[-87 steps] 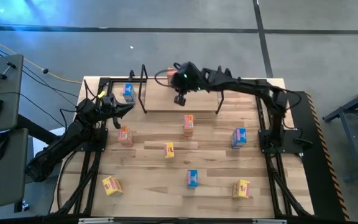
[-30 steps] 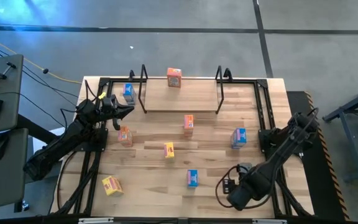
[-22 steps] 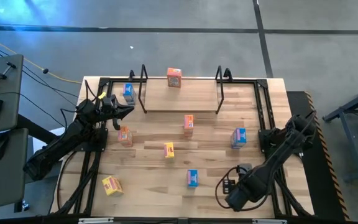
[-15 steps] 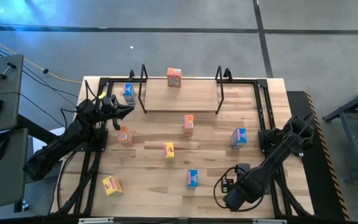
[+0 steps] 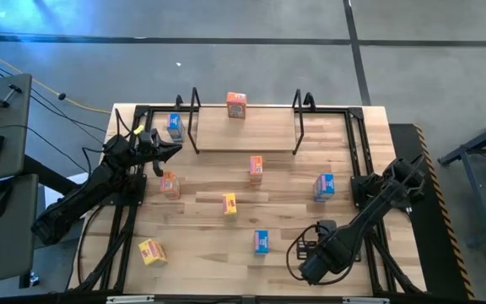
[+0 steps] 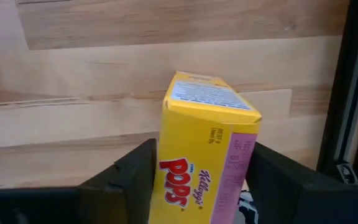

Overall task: Stack cereal on shelf
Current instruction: Put the bottom right yellow cereal box on the shelf, then put the top right blue cereal box on the shelf

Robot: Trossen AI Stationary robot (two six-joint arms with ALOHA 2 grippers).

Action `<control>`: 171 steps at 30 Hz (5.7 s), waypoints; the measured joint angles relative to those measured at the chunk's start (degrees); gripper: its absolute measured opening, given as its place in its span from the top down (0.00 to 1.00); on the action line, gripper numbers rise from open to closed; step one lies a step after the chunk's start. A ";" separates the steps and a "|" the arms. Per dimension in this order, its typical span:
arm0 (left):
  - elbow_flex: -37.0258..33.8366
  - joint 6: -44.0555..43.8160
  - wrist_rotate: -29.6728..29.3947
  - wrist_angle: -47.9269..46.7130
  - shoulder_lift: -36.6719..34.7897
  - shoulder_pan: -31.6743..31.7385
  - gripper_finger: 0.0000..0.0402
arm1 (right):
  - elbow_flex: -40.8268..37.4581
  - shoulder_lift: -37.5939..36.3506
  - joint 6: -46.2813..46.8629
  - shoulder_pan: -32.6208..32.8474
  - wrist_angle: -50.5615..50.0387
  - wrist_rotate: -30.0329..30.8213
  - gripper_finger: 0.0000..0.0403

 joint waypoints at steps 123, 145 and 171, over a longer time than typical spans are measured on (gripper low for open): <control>0.00 2.10 -1.14 -0.42 0.24 -0.02 0.96 | 13.55 8.88 -156.78 -82.00 34.50 12.57 0.92; 0.00 2.62 -2.78 -0.88 0.24 -0.02 0.96 | 13.49 -9.56 -102.82 -55.45 -9.75 21.92 0.35; 0.00 2.64 -3.34 -1.66 0.24 -0.02 0.96 | -28.79 -34.64 -40.46 -33.20 -1.89 15.89 0.33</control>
